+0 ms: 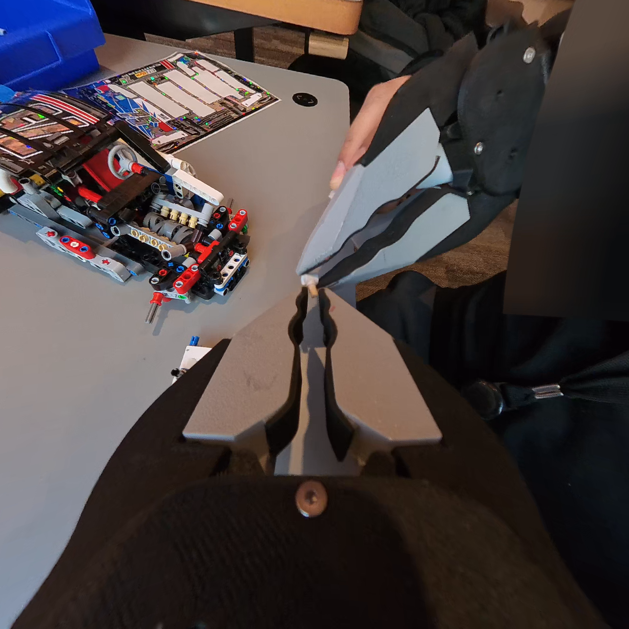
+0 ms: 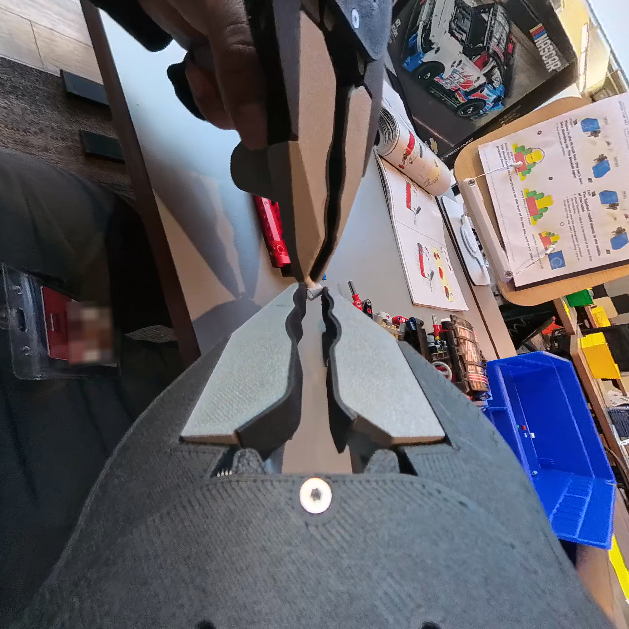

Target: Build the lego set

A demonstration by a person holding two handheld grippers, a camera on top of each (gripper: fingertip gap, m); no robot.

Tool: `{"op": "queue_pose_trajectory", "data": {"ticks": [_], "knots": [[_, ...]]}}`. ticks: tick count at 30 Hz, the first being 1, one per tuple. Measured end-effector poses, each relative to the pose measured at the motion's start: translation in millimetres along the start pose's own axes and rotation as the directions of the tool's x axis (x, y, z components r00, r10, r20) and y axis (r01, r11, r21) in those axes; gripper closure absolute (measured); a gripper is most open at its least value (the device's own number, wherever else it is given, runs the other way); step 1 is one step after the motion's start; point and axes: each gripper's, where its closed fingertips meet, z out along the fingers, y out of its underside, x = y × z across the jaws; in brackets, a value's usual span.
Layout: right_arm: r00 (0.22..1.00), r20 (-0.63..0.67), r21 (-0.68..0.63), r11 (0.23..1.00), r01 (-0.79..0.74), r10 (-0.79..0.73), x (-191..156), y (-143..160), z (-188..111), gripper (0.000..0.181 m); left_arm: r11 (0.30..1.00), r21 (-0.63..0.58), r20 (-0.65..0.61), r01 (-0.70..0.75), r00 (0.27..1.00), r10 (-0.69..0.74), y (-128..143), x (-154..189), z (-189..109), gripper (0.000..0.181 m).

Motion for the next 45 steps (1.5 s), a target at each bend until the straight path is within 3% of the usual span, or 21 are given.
{"op": "queue_pose_trajectory", "data": {"ticks": [16,22,30,33,37,45], "knots": [[0.999,-0.023,0.014,0.999,0.045,-0.044,-2.0,-6.8,-3.2,0.175,0.999,0.015,-0.029,0.047,0.998,-0.047,-3.4,3.3,-3.8,0.178],[0.999,-0.023,0.015,0.999,0.041,-0.041,-1.8,-6.0,-3.9,0.175,1.0,0.002,-0.047,0.016,0.999,-0.016,-1.3,8.4,-4.4,0.173],[0.999,-0.01,0.036,0.999,0.035,-0.035,-4.5,-8.5,-6.8,0.175,0.998,-0.018,-0.035,-0.054,0.998,0.053,-0.6,8.7,-4.3,0.18],[0.999,0.032,0.065,0.998,0.009,-0.011,-8.2,-10.2,-8.4,0.175,0.989,-0.041,-0.026,-0.141,0.99,0.14,1.4,11.8,-4.8,0.181],[0.975,0.191,0.164,0.976,-0.145,0.113,-13.9,-19.4,-17.0,0.177,0.948,-0.091,-0.02,-0.304,0.953,0.304,3.7,17.6,-8.1,0.181],[0.961,0.263,0.203,0.968,-0.147,0.091,-15.1,-22.0,-24.0,0.175,0.938,-0.068,-0.048,-0.339,0.94,0.337,-1.1,23.3,-9.1,0.181]]}}
